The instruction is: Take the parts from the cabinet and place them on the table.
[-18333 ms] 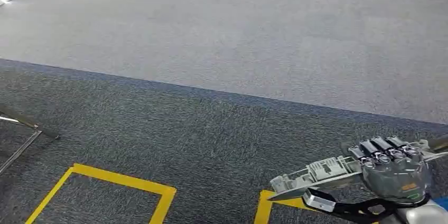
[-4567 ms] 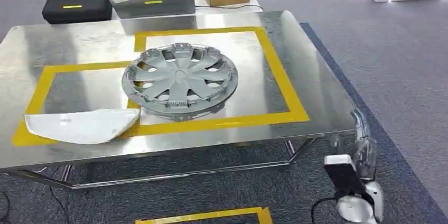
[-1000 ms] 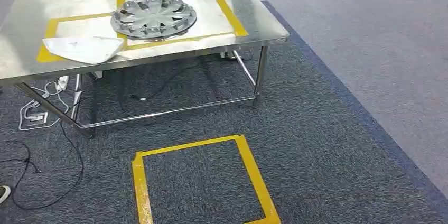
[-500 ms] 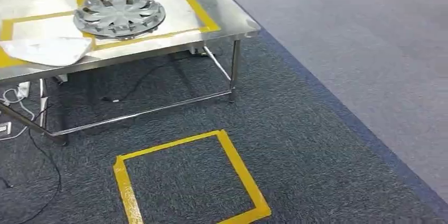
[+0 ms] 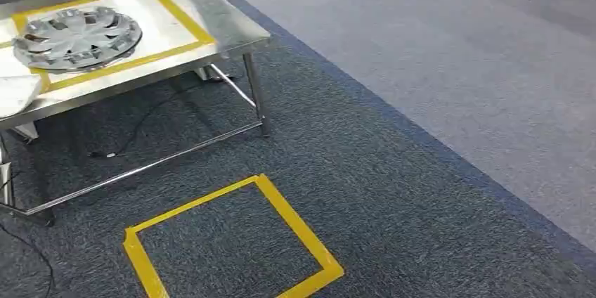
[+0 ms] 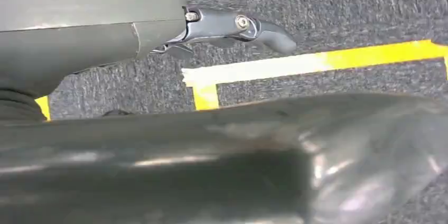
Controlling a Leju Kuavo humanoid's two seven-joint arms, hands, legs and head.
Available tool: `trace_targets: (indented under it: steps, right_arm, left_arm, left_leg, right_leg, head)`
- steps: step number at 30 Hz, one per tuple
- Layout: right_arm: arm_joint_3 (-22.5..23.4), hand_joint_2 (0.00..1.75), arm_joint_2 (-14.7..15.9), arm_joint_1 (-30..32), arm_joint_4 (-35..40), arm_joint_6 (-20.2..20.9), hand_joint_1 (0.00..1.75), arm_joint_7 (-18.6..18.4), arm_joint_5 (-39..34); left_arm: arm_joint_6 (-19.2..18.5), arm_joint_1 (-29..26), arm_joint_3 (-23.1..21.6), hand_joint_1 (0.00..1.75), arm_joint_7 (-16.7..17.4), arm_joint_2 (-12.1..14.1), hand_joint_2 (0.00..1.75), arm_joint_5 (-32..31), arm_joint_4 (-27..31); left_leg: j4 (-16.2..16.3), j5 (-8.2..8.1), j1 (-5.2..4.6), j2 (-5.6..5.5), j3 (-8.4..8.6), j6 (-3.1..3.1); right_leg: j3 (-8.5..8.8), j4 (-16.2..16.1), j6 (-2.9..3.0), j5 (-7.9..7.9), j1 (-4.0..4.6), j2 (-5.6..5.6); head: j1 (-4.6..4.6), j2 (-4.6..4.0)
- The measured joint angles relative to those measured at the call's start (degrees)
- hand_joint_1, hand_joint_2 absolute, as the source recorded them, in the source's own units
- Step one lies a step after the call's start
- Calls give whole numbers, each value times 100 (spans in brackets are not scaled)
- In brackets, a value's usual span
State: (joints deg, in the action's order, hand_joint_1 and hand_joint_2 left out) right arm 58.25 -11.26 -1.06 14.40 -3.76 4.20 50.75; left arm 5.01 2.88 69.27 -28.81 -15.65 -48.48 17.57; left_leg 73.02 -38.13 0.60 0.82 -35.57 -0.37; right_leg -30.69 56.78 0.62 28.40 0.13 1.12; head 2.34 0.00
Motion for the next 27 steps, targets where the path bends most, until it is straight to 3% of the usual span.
trace_targets:
  steps: [1,2,4,5,6,8,10,11,12,13,15,16,17,18,19,20,21,22,25,26,27]
  right_arm:
    - [28,0,0,3,0,-28,0,-59,4]
    - [44,0,0,7,0,-55,0,-114,13]
    - [72,0,-2,12,0,-68,0,-175,20]
    - [79,0,-4,5,0,-70,0,-192,26]
    - [83,0,-20,-10,0,-68,0,-201,28]
    - [107,0,-24,-38,0,-68,0,-221,33]
    - [133,0,-22,-3,0,-68,0,-225,33]
    - [149,0,-20,5,2,-70,0,-221,28]
    - [168,0,-22,6,2,-68,0,-203,28]
    - [173,0,-22,-9,2,-66,0,-195,28]
    - [179,0,-22,-19,2,-61,0,-190,26]
    - [190,0,-22,-12,2,-57,0,-190,22]
    - [205,0,-22,-4,2,-55,0,-193,17]
    - [219,0,-22,5,2,-50,0,-195,15]
    - [225,0,-22,8,2,-48,0,-195,15]
    - [234,0,-22,3,2,-48,0,-193,15]
    - [251,0,-22,-14,4,-48,0,-193,13]
    - [262,0,-22,-29,4,-48,0,-182,13]
    - [306,0,-22,9,4,-48,0,-153,9]
    - [315,0,-24,8,4,-48,0,-149,9]
    - [317,0,-31,10,4,-48,0,-140,9]
  left_arm:
    - [13,-5,9,0,2,2,0,0,-2]
    - [17,-3,15,0,4,2,0,0,-2]
    - [26,4,22,0,17,2,0,-7,-2]
    - [28,7,22,0,18,2,0,-20,-2]
    - [31,8,33,0,22,15,0,-24,0]
    - [35,20,37,0,35,11,0,-46,-2]
    - [37,33,37,0,35,13,0,-46,-2]
    - [31,34,39,0,35,-4,0,-55,-4]
    - [22,41,41,0,28,4,0,-57,-4]
    - [13,25,41,0,24,4,0,-66,-4]
    - [9,-5,44,0,18,13,0,-68,-4]
    - [9,-4,44,0,18,18,0,-68,-4]
    - [9,3,44,0,15,22,0,-74,-4]
    - [11,11,46,0,13,24,0,-74,-4]
    - [11,18,46,0,7,24,0,-77,-4]
    - [11,23,46,0,4,22,0,-79,-4]
    - [11,26,46,0,0,22,0,-83,-4]
    - [11,24,48,0,-2,26,0,-83,-4]
    - [11,42,48,0,-4,28,0,-111,-7]
    - [11,47,50,0,-7,28,0,-116,-7]
    - [9,49,50,0,-9,31,0,-120,-7]
  left_leg:
    - [208,-15,-3,-11,-89,15]
    - [123,119,-6,-18,-45,42]
    - [-652,629,-15,-100,312,114]
    - [-1116,866,-23,-272,518,160]
    - [-1339,846,-18,-592,612,203]
    - [-1478,812,-18,-528,640,167]
    - [-1513,848,-26,-423,633,196]
    - [-1577,892,43,-307,644,224]
    - [-1591,905,29,-246,640,253]
    - [-1590,908,22,-151,627,265]
    - [-1587,908,9,56,620,265]
    - [-1583,907,9,143,615,264]
    - [-1583,905,9,223,615,263]
    - [-1583,899,9,295,613,258]
    - [-1583,893,10,365,623,249]
    - [-1583,881,10,426,644,230]
    - [-1583,870,-7,478,670,206]
    - [-1565,849,-38,529,670,167]
    - [-1581,864,-30,681,694,85]
    - [-1557,812,-11,636,689,27]
    - [-1429,690,4,279,658,-15]
  right_leg:
    - [-7,2,6,-8,16,86]
    - [-8,5,8,-19,28,165]
    - [-8,22,-2,-31,40,328]
    - [-10,35,-12,-38,41,404]
    - [-36,54,-33,-43,56,464]
    - [-141,96,-99,-82,21,594]
    - [-190,59,-184,-135,2,720]
    - [-244,108,-197,-93,8,656]
    - [-327,280,-242,60,44,274]
    - [-512,656,-278,290,30,82]
    - [-906,1532,-341,671,-11,-51]
    - [-1011,1774,-365,724,-29,-71]
    - [-983,1756,-379,648,-41,-87]
    - [-826,1489,-390,459,-57,-113]
    - [-549,1002,-387,215,-66,-168]
    - [-219,424,-371,-7,-65,-318]
    - [-27,32,-355,33,-40,-592]
    - [21,1,-262,17,-1,-567]
    - [-105,19,-172,-2,26,-379]
    - [3,-22,-116,-46,-20,-310]
    - [-23,-38,-94,-62,-31,-262]
  head:
    - [0,0]
    - [0,0]
    - [0,0]
    - [-2,0]
    - [7,0]
    - [-15,2]
    - [-9,0]
    - [-15,0]
    - [24,0]
    - [89,0]
    - [90,0]
    - [96,2]
    - [92,0]
    - [96,2]
    - [96,0]
    - [96,0]
    - [92,0]
    - [88,0]
    - [83,0]
    - [87,0]
    - [50,0]
